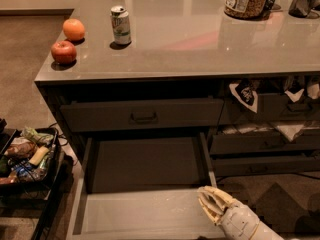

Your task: Open middle drawer

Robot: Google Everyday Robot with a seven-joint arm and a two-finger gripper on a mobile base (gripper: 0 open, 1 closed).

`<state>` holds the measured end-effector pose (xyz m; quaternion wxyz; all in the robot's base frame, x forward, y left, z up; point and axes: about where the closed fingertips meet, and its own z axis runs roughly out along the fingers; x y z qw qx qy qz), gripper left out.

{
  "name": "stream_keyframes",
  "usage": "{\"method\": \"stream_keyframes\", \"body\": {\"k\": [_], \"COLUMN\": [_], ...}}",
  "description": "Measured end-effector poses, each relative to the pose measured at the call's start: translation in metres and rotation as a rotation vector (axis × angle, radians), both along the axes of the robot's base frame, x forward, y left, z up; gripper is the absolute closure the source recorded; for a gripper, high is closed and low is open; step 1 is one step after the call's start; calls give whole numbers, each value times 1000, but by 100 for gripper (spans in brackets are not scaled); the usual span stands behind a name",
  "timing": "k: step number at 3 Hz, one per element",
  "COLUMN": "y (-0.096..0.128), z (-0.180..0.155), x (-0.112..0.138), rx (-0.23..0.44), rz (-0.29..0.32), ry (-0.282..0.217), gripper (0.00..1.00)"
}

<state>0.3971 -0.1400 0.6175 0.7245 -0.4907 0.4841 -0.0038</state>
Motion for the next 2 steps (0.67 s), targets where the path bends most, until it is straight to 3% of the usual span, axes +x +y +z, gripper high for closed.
{"method": "stream_keyframes", "body": {"k": [1,2], "y": [0,0], "z": [0,0], "x": [0,0], "rx": [0,0], "rz": [0,0], "ry": [0,0], "gripper": [12,0]}}
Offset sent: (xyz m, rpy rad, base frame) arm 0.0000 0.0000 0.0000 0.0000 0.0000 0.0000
